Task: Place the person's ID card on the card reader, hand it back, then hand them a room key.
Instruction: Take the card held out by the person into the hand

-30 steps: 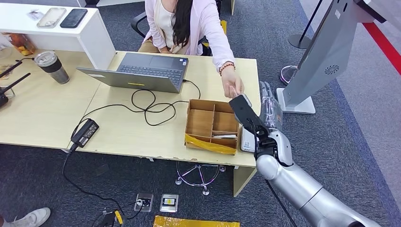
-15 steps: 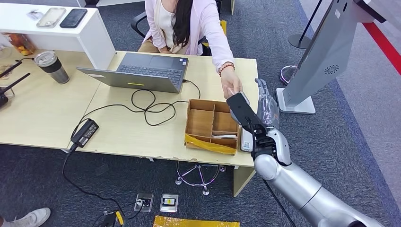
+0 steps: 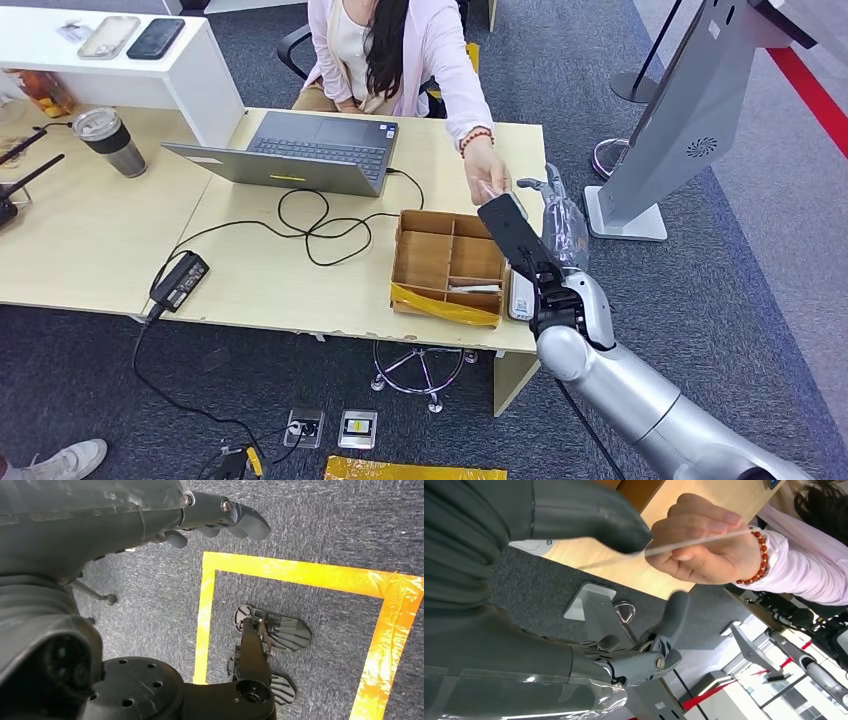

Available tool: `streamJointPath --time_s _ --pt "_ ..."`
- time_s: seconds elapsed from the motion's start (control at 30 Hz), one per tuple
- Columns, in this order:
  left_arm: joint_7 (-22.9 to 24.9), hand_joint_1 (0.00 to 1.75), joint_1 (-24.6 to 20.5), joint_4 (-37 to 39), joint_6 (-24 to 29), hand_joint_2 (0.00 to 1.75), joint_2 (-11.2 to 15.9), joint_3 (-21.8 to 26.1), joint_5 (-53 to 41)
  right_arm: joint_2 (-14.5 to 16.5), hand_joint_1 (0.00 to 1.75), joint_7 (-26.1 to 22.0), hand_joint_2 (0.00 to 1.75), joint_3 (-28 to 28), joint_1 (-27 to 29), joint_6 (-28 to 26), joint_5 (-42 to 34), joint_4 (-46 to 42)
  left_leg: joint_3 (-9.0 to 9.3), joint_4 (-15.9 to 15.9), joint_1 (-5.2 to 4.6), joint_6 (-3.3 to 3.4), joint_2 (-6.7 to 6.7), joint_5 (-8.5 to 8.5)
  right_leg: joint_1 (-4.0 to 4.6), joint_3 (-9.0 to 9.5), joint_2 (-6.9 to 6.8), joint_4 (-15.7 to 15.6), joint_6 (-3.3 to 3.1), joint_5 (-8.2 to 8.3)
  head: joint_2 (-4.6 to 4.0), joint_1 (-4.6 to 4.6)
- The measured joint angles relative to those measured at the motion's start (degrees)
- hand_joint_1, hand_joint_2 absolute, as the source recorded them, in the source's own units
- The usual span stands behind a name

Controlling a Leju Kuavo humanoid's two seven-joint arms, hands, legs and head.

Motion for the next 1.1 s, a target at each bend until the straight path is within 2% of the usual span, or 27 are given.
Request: streamJointPath --time_s 1.1 --pt "-0.1 0.00 0.0 0.0 0.2 0.00 0.1 -1.3 1.4 -0.4 1.75 -0.9 1.75 0.5 0.0 0.1 -3.1 -0.3 0.00 0.0 0.00 0.00 0.00 0.00 0.00 -0.02 0.00 0.0 0.00 0.00 0.00 0.01"
